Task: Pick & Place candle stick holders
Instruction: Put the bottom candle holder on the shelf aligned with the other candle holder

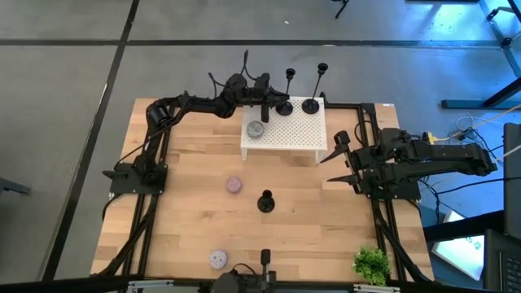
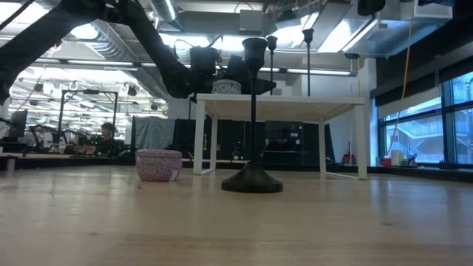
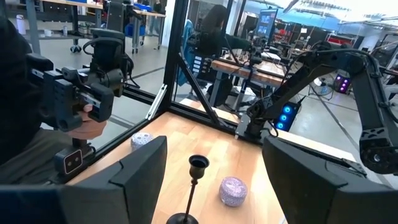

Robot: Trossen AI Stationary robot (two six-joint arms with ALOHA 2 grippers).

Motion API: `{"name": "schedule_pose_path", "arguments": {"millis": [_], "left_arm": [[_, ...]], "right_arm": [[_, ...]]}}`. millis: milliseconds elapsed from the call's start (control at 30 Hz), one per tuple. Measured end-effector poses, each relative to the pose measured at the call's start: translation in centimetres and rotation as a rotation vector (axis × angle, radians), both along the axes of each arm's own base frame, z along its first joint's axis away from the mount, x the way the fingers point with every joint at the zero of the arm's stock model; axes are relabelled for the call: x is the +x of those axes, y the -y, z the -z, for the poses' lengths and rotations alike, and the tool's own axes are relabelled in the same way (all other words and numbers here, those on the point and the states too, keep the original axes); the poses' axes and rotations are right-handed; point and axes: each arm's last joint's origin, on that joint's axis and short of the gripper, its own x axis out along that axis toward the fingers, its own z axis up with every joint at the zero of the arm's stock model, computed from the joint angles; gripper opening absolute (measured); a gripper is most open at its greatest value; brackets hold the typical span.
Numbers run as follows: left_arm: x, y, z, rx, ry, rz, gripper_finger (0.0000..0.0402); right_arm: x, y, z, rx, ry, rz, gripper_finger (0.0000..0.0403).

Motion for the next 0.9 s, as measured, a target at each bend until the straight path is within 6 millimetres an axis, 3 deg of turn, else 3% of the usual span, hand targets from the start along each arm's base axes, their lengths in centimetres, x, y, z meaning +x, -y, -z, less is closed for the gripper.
{"name": "schedule_pose_path", "arguments": {"millis": [467, 900], "left_arm": [[-0.2, 0.1, 0.4, -0.004, -0.007, -0.011, 0.0011], [-0.2, 0.1, 1.4, -0.067, -0.051, -0.001, 0.0046]], "right_arm": [[0.0, 0.0, 0.1, 0.009, -0.018, 0.000, 0.0268], [0.0, 0.0, 0.1, 0.009, -0.018, 0.000, 0.0268]]}}
